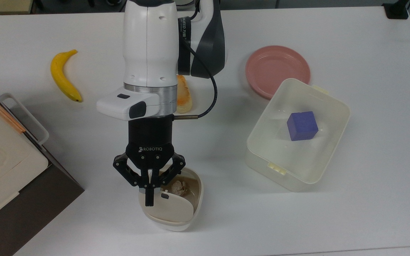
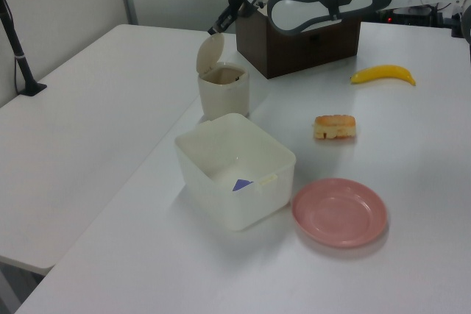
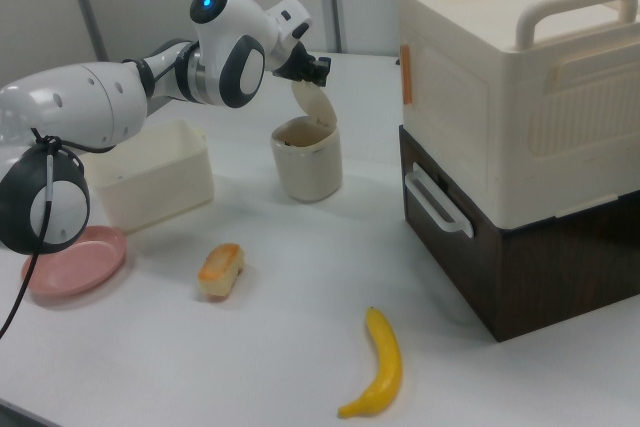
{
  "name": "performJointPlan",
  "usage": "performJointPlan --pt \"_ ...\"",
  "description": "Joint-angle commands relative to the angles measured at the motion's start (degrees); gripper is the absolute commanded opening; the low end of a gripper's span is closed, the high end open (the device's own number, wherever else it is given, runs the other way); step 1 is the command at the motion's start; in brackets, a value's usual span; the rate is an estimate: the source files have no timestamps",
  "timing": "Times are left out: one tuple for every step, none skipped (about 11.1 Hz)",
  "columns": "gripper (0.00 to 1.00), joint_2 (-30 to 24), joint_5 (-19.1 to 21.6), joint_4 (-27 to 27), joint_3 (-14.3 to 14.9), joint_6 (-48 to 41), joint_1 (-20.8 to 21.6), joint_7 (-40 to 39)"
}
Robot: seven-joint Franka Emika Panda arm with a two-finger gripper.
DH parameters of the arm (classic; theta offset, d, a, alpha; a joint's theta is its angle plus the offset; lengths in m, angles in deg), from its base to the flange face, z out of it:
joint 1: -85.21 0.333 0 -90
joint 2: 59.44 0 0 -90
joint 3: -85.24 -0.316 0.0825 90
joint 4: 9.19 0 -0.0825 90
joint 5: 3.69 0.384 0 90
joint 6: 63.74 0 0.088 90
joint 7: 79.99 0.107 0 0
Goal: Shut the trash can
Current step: 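Lower the gripper behind the raised lid and press it forward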
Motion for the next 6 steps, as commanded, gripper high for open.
performJointPlan --pt "0.00 -2.49 0.68 4.29 0.68 0.91 0.94 -1.60" --pt "0.00 -2.67 0.68 4.30 0.68 0.91 1.03 -1.60" --pt "0.00 -2.76 0.68 4.38 0.68 0.91 1.12 -1.60" --pt "0.00 -3.28 0.68 4.99 0.59 0.91 1.29 -1.60" --pt "0.00 -3.81 0.59 6.30 0.59 0.91 1.30 -1.69" --pt "0.00 -4.42 0.59 6.49 0.50 0.91 1.38 -1.60"
